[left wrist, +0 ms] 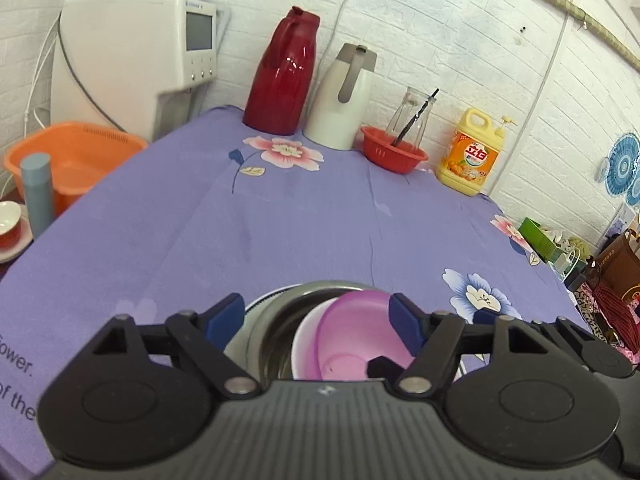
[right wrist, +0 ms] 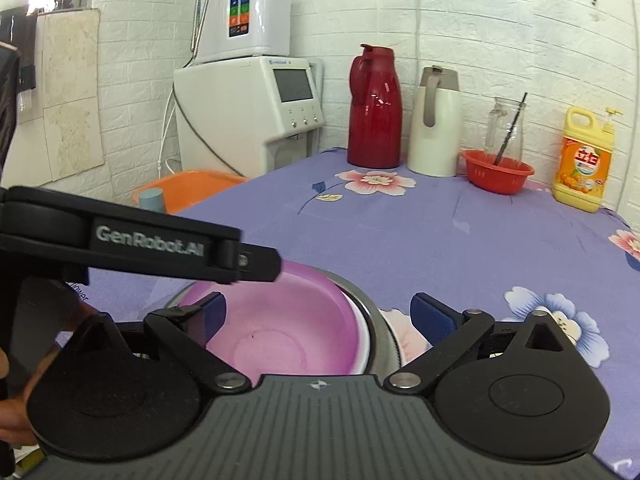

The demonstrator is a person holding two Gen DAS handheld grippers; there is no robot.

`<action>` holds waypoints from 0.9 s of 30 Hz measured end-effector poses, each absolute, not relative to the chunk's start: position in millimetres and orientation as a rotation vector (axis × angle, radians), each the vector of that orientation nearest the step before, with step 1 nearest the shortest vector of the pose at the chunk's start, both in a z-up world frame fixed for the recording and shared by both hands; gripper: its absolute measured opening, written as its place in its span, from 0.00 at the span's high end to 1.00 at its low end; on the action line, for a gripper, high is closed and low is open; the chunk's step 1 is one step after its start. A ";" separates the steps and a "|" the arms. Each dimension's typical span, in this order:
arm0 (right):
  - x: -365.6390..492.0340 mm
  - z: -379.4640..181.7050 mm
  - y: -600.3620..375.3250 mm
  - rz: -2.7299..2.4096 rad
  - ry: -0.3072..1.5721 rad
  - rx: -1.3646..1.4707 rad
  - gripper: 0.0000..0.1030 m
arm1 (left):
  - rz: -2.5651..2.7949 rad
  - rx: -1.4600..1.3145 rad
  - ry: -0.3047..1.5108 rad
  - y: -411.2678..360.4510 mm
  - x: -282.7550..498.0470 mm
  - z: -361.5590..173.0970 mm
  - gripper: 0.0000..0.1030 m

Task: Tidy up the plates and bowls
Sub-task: 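Open the left tool and pull it back from the stack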

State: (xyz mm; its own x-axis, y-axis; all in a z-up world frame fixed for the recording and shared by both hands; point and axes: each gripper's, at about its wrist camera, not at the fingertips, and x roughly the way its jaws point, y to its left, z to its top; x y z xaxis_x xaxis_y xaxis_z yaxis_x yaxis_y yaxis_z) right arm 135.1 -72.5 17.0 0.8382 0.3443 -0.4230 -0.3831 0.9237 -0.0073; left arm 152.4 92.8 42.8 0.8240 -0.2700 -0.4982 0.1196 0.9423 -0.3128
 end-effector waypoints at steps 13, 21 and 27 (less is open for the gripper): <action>56.4 -6.0 -140.6 0.235 0.398 0.075 0.00 | -0.223 -0.143 0.553 45.0 64.8 23.6 0.30; 14.8 -21.8 -160.6 0.158 0.374 0.103 0.00 | -0.272 -0.100 0.522 24.1 23.4 17.8 0.29; -10.4 -28.0 -168.4 0.143 0.361 0.127 0.00 | -0.294 -0.100 0.492 21.0 -6.5 13.4 0.29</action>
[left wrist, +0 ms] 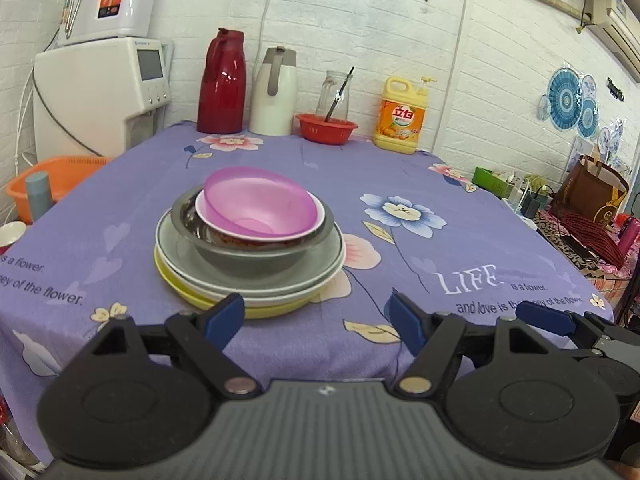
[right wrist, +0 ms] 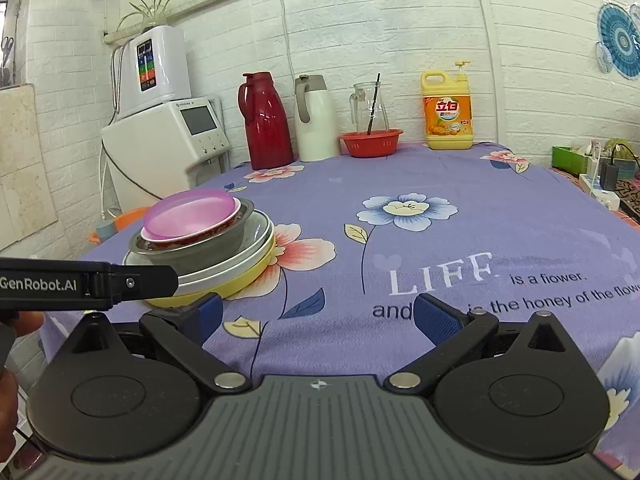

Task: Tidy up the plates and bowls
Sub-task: 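Open the left tool and pull it back from the stack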

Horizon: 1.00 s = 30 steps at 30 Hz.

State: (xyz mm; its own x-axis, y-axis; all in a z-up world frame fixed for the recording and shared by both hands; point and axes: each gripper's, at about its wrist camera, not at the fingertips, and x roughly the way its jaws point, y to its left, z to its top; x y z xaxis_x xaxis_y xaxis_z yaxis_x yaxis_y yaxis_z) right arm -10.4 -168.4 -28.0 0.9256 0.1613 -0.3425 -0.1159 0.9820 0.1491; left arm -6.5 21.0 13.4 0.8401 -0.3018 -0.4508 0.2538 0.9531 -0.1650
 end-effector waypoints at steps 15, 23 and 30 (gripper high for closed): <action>-26.5 -27.5 -163.3 0.146 0.401 0.184 0.00 | -0.168 -0.063 0.419 37.6 -31.9 15.2 0.30; -39.8 -16.1 -153.0 0.146 0.363 0.150 0.00 | -0.151 -0.038 0.439 37.5 -28.6 16.4 0.30; -43.6 -9.0 -145.0 0.098 0.382 0.104 0.00 | -0.147 -0.026 0.444 33.6 -28.9 17.7 0.29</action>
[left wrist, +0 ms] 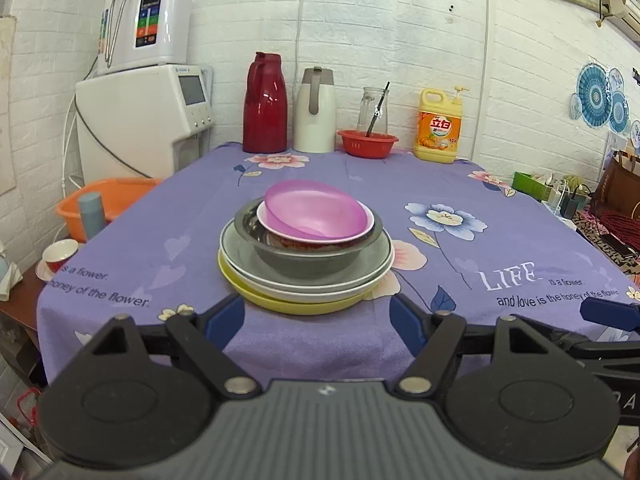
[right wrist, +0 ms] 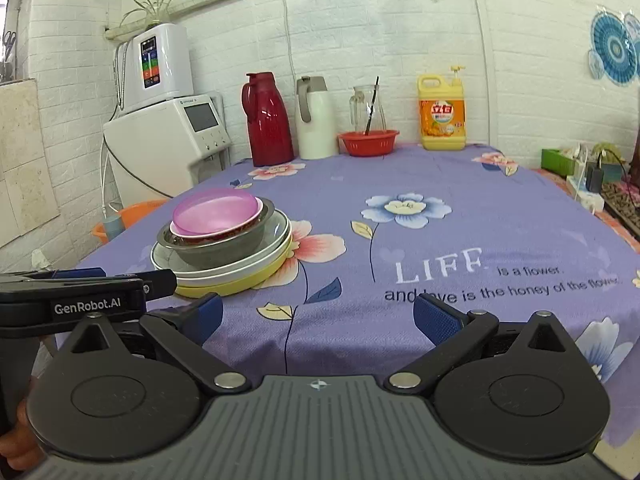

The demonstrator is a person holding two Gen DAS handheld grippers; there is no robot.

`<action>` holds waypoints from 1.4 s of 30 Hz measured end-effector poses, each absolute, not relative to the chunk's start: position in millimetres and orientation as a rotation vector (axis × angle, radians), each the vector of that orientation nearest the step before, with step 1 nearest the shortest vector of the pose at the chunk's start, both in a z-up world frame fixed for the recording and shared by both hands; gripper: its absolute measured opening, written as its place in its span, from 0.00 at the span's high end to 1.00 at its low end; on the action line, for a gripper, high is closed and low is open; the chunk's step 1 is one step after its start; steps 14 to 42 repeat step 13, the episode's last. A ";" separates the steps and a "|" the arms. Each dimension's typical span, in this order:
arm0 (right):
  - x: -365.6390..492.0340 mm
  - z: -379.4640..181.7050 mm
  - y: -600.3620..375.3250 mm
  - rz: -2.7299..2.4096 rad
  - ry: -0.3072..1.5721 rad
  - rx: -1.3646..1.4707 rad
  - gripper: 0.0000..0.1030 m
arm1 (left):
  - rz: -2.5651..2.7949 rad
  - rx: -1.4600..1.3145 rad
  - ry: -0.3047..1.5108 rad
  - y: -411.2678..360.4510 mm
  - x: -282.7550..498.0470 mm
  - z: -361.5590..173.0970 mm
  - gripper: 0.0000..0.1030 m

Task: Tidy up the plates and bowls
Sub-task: 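Open the left tool and pull it back from the stack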

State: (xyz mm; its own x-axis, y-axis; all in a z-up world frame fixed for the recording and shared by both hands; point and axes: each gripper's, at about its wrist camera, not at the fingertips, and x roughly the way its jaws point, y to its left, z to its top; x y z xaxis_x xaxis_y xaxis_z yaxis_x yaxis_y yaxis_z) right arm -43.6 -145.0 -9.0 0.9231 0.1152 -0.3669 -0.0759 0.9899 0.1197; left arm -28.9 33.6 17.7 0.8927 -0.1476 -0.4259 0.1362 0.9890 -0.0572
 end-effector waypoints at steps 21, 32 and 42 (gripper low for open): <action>-40.8 -15.4 -146.6 0.118 0.420 0.143 0.00 | -0.144 -0.012 0.421 30.9 -33.4 18.6 0.29; -40.8 -15.4 -146.6 0.118 0.420 0.143 0.00 | -0.144 -0.012 0.421 30.9 -33.4 18.6 0.29; -40.8 -15.4 -146.6 0.118 0.420 0.143 0.00 | -0.144 -0.012 0.421 30.9 -33.4 18.6 0.29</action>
